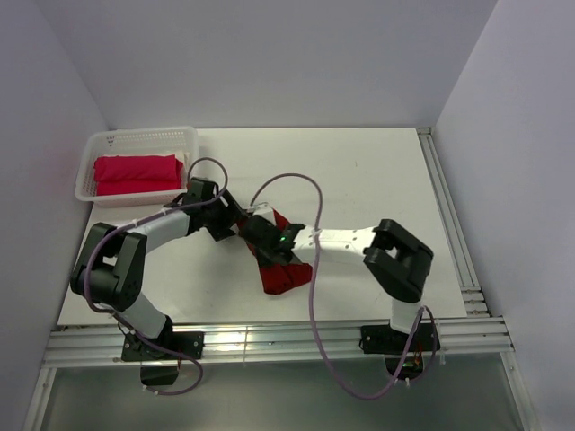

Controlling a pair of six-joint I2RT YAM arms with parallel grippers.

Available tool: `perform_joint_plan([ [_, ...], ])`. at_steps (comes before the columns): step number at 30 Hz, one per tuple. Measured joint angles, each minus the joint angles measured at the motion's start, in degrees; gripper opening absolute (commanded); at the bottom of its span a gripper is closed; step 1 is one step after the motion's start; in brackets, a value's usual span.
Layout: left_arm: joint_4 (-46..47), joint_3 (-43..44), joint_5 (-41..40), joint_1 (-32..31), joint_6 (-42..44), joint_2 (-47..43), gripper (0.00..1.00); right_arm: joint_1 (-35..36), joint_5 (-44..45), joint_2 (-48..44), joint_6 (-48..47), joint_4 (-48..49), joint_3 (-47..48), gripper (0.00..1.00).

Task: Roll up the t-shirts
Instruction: Roll the tshirt

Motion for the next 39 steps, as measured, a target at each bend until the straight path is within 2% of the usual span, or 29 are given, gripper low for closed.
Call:
perform_joint_plan([
  [2,0.6,-0.3,0.8,0.7,0.0,-0.8,0.83,-3.7,-6.0,-4.0,2.4,5.3,-5.9,0.0],
  [7,3.7,-1.7,3.2,3.0,0.2,-4.1,0.86,-10.9,-19.5,-7.9,7.4,19.3,-15.9,0.0],
  [10,5.9,-2.3,4.5,3.7,0.3,-5.4,0.87,-14.4,-28.3,-8.2,11.7,31.7,-22.4,0.0],
  [19,12.2,-5.0,8.6,3.1,1.0,-6.3,0.86,-19.6,-46.7,-0.7,24.9,64.3,-33.5,0.0],
  [22,13.4,-5.0,8.9,2.1,2.0,-6.0,0.86,-20.5,-50.7,2.8,28.5,71.9,-34.4,0.0],
  [28,14.6,-5.8,8.9,1.3,3.5,-4.0,0.85,-21.8,-54.9,6.1,31.5,77.8,-34.7,0.0],
  [39,14.4,-5.3,8.4,-0.3,4.7,1.8,0.85,-22.0,-57.1,6.2,29.4,73.0,-31.8,0.0],
])
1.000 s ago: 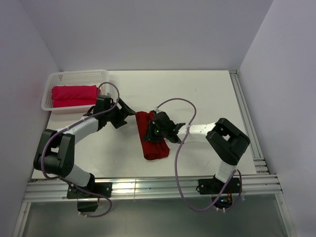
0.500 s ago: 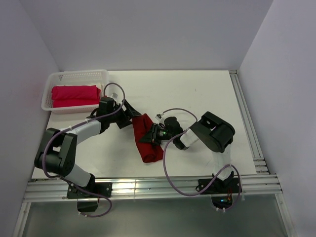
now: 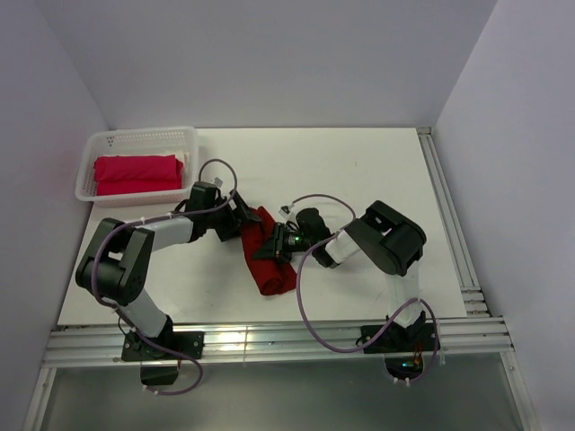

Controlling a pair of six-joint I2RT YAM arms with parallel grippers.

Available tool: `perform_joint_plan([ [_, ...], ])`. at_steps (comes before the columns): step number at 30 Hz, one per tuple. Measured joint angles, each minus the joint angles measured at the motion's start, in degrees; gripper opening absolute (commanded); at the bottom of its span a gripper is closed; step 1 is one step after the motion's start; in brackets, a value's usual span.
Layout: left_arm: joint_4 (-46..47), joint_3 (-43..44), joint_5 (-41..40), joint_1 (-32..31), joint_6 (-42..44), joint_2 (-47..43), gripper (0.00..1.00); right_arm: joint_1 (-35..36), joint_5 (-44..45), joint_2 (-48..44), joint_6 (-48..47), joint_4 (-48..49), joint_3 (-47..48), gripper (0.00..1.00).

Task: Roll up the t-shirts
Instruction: Roll the tshirt

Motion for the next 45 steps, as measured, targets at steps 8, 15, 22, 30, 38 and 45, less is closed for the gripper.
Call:
perform_joint_plan([
  [8,-3.2,5.6,-3.2,-2.2,1.3,4.9,0.3,-0.1,-1.0,0.0,-1.9,-3.6,1.9,0.0],
  [15,-6.7,7.8,-6.5,-3.0,-2.6,6.2,0.01,-0.1,-0.7,-0.7,-3.6,-6.2,2.6,0.23],
  [22,-11.2,9.8,-14.1,-5.6,-7.1,5.6,0.0,-0.2,2.4,-5.4,-5.2,-10.0,-0.2,0.38],
  [30,-15.2,10.7,-17.4,-7.4,-10.2,5.1,0.01,3.2,9.5,-12.0,-5.0,-13.7,-4.3,0.43],
  [38,-18.8,10.8,-17.2,-8.6,-10.7,4.2,0.01,10.1,17.2,-17.1,-1.7,-11.8,-11.0,0.51],
  [45,-19.2,10.8,-17.7,-8.8,-11.0,4.0,0.0,16.4,16.2,-22.6,2.3,-11.0,-18.4,0.61],
])
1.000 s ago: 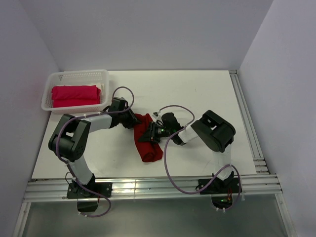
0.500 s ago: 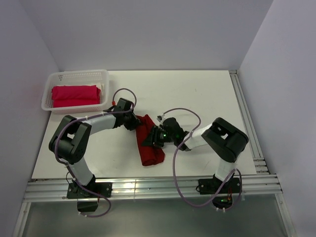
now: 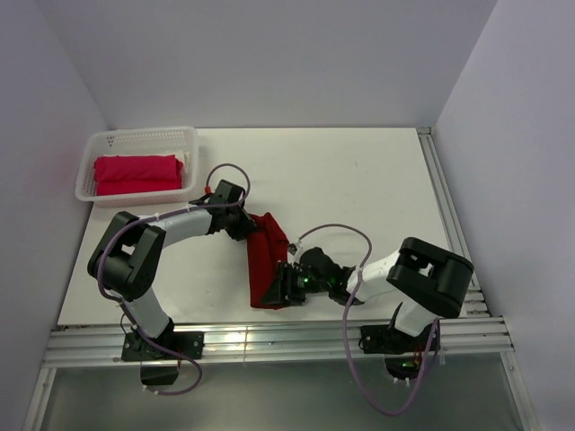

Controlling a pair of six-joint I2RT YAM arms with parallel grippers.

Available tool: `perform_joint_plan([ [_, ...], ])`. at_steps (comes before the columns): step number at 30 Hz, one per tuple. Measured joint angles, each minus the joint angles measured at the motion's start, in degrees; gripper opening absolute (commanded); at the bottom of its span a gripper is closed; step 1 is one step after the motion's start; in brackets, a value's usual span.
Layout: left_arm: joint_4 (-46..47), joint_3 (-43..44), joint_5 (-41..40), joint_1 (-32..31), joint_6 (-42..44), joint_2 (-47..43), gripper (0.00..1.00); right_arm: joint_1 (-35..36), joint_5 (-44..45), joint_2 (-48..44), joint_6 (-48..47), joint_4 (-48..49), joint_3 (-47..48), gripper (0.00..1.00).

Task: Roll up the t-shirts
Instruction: Roll the tshirt

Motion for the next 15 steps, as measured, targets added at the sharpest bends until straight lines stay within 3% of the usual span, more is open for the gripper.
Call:
perform_joint_plan([
  [3,1.3,0.0,-2.3,0.3,-0.2,0.0,0.0,3.5,-2.3,-2.4,1.0,-3.2,-1.4,0.63],
  [8,3.0,0.0,-6.2,1.4,-0.2,0.0,0.0,6.3,-2.0,-8.5,1.0,-11.2,-1.9,0.77],
  [12,3.1,0.0,-7.4,1.5,-0.2,0.0,0.0,6.4,1.8,-16.1,-2.3,-27.2,1.0,0.82],
  [15,3.2,-0.4,-7.8,1.4,-0.2,-0.4,0.0,6.4,7.6,-19.0,-7.1,-42.3,9.9,0.83],
])
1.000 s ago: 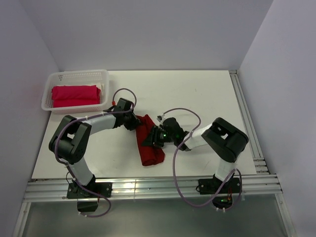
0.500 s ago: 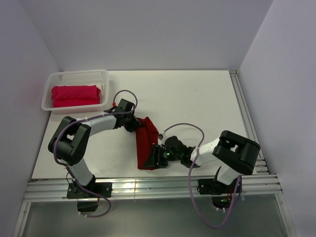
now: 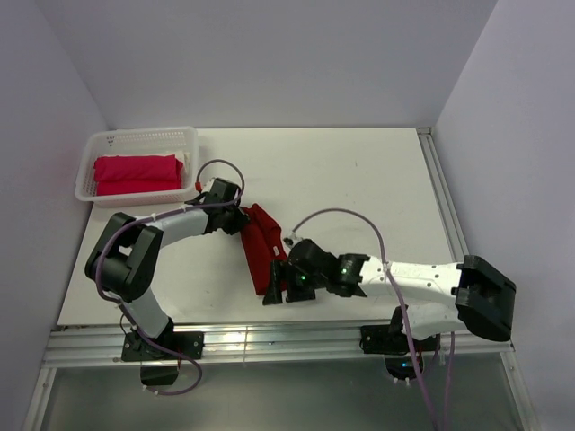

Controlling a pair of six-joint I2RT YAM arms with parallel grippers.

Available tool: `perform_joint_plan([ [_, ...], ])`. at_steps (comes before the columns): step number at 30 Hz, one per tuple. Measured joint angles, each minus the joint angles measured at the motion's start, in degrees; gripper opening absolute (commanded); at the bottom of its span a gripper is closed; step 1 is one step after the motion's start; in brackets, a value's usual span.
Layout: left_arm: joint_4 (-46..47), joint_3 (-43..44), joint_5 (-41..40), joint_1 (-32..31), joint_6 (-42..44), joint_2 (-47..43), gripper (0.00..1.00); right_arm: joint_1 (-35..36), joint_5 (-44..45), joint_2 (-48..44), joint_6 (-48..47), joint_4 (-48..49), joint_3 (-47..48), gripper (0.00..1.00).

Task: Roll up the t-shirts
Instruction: Roll the tshirt

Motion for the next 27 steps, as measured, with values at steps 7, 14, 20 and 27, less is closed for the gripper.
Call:
perform_joint_plan([
  [7,-0.5,-2.1,-0.3,0.0,-1.1,-1.9,0.0,0.2,14.8,12.3,-13.4,-21.6,31.8,0.87],
  [14,-3.4,-1.0,-0.3,0.0,-1.5,-1.8,0.0,2.3,29.6,32.3,-23.0,-37.3,55.6,0.88],
  [20,-4.0,-0.9,0.4,0.5,-1.9,-1.7,0.0,4.1,39.5,39.2,-26.2,-44.6,62.7,0.85],
  [27,-4.1,-0.8,1.4,1.1,-1.9,-1.6,0.0,4.6,45.8,41.1,-27.5,-46.9,64.7,0.8],
])
